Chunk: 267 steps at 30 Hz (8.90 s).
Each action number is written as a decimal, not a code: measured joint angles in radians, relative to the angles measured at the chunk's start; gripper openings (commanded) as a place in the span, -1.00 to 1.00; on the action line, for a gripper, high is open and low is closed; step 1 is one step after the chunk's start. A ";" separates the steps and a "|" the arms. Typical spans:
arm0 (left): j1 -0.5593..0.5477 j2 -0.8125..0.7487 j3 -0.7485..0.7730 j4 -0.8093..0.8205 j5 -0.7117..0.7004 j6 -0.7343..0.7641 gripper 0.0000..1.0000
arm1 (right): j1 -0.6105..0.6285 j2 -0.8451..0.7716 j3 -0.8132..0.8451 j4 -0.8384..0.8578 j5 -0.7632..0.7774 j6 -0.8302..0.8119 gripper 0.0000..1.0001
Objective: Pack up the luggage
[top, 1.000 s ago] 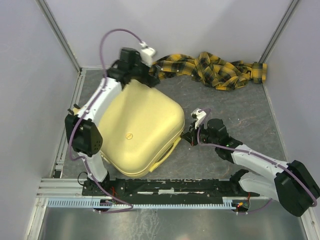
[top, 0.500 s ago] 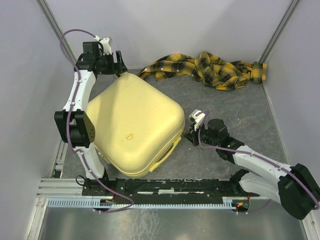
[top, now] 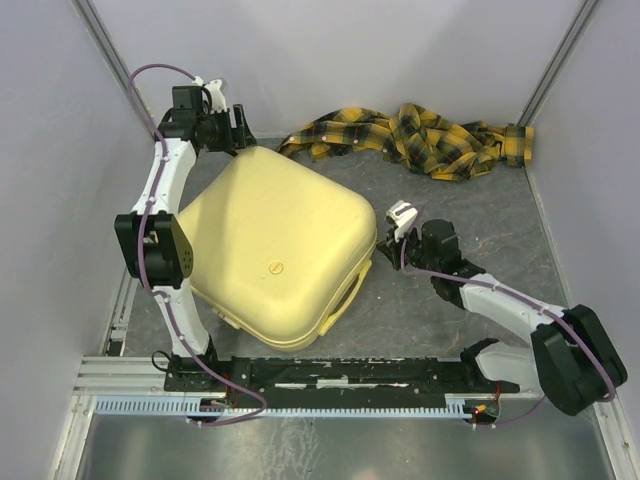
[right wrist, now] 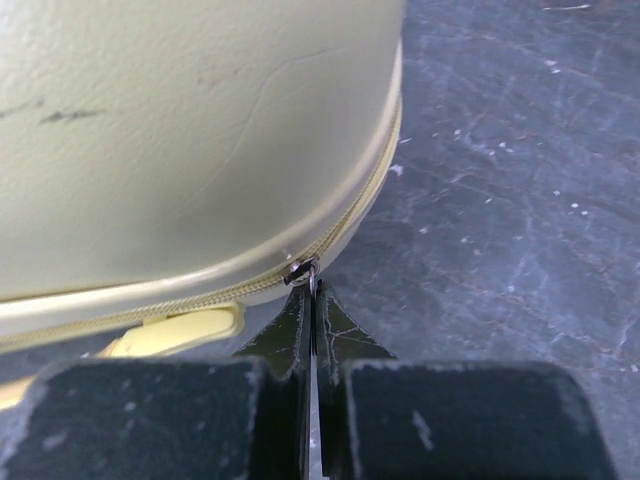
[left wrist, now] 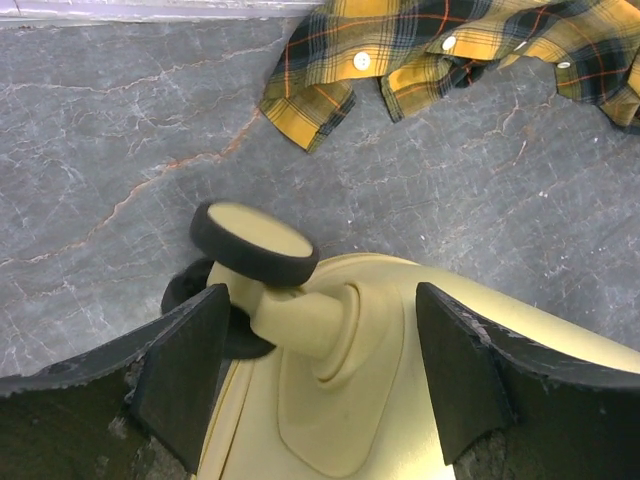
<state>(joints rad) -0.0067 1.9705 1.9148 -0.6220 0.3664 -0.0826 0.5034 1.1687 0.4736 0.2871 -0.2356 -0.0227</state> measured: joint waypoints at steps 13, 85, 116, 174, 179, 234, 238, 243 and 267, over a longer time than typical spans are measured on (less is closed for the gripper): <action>-0.002 0.074 0.086 -0.043 0.035 0.039 0.26 | -0.094 0.109 0.061 0.046 -0.149 -0.069 -0.96; 0.235 -0.309 -0.462 0.032 -0.238 -0.515 -0.33 | -0.046 -0.083 0.020 -0.183 -0.152 0.014 -0.97; 0.214 -0.044 -0.116 -0.111 -0.191 -0.058 0.45 | -0.274 0.209 0.242 -0.192 -0.388 -0.298 -0.96; -1.290 -0.277 -0.685 0.138 -0.813 0.102 0.79 | -0.265 0.220 0.242 -0.166 -0.355 -0.059 -0.96; -1.289 -0.251 -0.720 0.162 -0.931 0.100 0.76 | -0.264 0.214 0.232 -0.153 -0.350 -0.052 -0.96; -1.178 -0.983 -1.450 0.230 -0.435 0.869 -0.33 | -0.235 0.122 0.180 -0.290 -0.551 -0.227 -0.51; -1.189 -0.958 -1.379 0.130 -0.450 0.896 0.29 | -0.243 0.086 0.186 -0.320 -0.515 -0.241 -0.26; -1.229 -0.901 -1.247 -0.053 -0.417 0.869 0.85 | -0.261 -0.032 0.186 -0.331 -0.451 -0.259 0.08; -1.154 -0.917 -0.624 -0.129 -0.598 0.792 0.99 | -0.264 0.041 0.391 -0.447 -0.170 -0.225 0.91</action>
<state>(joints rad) -1.1606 1.0534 1.2907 -0.7506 -0.2314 0.7097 0.2390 1.2095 0.8646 -0.1600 -0.4057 -0.2474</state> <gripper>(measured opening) 0.993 0.941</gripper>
